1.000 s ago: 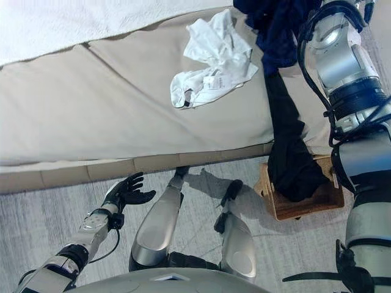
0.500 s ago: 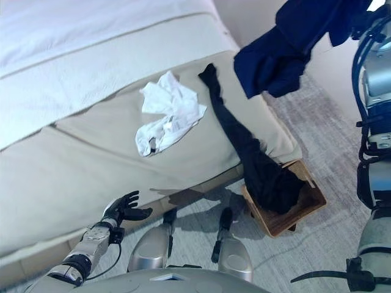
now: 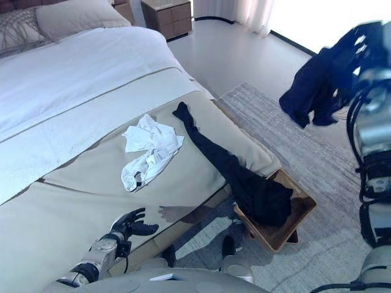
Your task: Pick up the clothes from the bed and place them into the basket
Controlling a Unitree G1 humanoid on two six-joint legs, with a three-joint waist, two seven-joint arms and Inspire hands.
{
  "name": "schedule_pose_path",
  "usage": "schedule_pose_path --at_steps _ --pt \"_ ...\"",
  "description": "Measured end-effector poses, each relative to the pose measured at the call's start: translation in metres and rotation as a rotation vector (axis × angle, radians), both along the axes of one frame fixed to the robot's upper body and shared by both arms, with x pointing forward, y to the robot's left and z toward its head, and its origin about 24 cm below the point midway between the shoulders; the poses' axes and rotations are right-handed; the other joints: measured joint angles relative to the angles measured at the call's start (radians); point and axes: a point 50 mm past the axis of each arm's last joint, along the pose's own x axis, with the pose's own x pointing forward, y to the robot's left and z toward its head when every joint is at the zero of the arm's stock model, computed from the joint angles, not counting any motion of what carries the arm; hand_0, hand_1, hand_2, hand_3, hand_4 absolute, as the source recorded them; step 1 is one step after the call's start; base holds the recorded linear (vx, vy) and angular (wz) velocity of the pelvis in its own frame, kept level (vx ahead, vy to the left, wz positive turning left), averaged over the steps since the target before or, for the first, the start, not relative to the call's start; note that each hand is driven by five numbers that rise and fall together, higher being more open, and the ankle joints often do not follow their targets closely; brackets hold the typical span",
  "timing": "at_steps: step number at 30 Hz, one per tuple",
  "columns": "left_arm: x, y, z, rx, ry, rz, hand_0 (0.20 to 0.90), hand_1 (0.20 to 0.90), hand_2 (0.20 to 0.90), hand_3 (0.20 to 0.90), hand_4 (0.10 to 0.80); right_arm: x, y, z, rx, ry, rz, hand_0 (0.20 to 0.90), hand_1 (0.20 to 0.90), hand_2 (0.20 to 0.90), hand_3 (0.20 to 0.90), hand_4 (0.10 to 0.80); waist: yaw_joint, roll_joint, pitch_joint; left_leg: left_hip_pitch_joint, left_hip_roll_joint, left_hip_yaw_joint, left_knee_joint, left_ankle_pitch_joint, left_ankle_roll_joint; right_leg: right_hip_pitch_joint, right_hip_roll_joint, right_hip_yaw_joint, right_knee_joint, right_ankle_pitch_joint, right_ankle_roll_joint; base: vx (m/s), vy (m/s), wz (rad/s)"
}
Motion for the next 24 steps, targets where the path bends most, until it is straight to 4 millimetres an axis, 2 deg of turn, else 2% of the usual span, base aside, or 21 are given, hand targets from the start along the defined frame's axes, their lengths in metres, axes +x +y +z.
schedule_pose_path --at_steps 1,2,3,6,9,20,24 --pt "-0.006 -0.001 -0.002 0.002 0.016 -0.005 0.9 0.9 0.9 0.9 0.8 -0.003 -0.001 -0.019 -0.006 0.073 0.0 0.3 0.3 0.3 0.2 0.1 -0.009 0.006 -0.003 -0.001 0.001 0.0 0.0 0.0 0.0 -0.001 0.0 0.0 0.0 0.0 0.0 0.017 -0.053 0.0" --pt "-0.009 -0.001 -0.003 0.004 0.023 -0.009 0.9 0.9 0.9 0.9 0.8 -0.004 -0.001 -0.027 -0.01 0.101 0.001 0.3 0.3 0.3 0.2 0.1 -0.013 0.009 -0.005 -0.002 0.001 0.0 0.0 0.0 0.0 -0.003 0.001 0.001 0.0 0.0 0.0 0.014 -0.065 -0.06" --pt "-0.016 -0.001 -0.006 0.007 0.043 -0.012 0.9 0.9 0.9 0.9 0.8 -0.009 0.0 -0.047 -0.02 0.162 -0.001 0.3 0.3 0.3 0.2 0.1 -0.017 0.014 -0.013 -0.006 0.002 0.005 0.0 0.0 0.0 -0.01 0.002 0.005 0.0 0.0 0.0 0.01 -0.055 -0.13" --pt "-0.024 0.001 -0.008 0.013 0.066 -0.009 0.9 0.9 0.9 0.9 0.8 -0.018 0.004 -0.084 -0.025 0.268 -0.004 0.3 0.3 0.3 0.2 0.1 -0.017 0.016 -0.014 -0.005 0.008 0.019 0.0 0.006 0.008 -0.016 0.01 0.022 0.0 0.004 -0.005 -0.005 -0.063 -0.16" --pt "-0.024 0.001 -0.008 0.012 0.064 -0.01 0.9 0.9 0.9 0.9 0.8 -0.023 0.007 -0.112 0.018 0.347 -0.024 0.3 0.3 0.3 0.2 0.1 -0.019 0.017 -0.015 -0.005 0.012 0.02 0.0 0.006 0.009 -0.018 0.015 0.022 0.0 0.006 -0.007 -0.01 -0.034 -0.02" --pt "-0.021 -0.007 -0.009 -0.01 0.06 -0.071 0.9 0.9 0.9 0.9 0.8 -0.04 -0.002 -0.161 0.084 0.502 -0.126 0.3 0.3 0.3 0.2 0.1 -0.014 0.063 -0.024 -0.02 0.013 -0.005 0.005 0.008 0.008 -0.017 0.013 -0.002 -0.001 0.012 -0.008 -0.012 -0.03 0.07" --pt "-0.019 -0.015 -0.01 -0.024 0.059 -0.096 0.9 0.9 0.9 0.9 0.8 -0.049 -0.013 -0.172 0.08 0.534 -0.206 0.3 0.3 0.3 0.2 0.1 -0.01 0.1 -0.021 -0.029 0.017 -0.015 0.004 0.008 0.008 -0.021 0.012 -0.009 -0.001 0.011 -0.008 -0.047 -0.016 0.08"
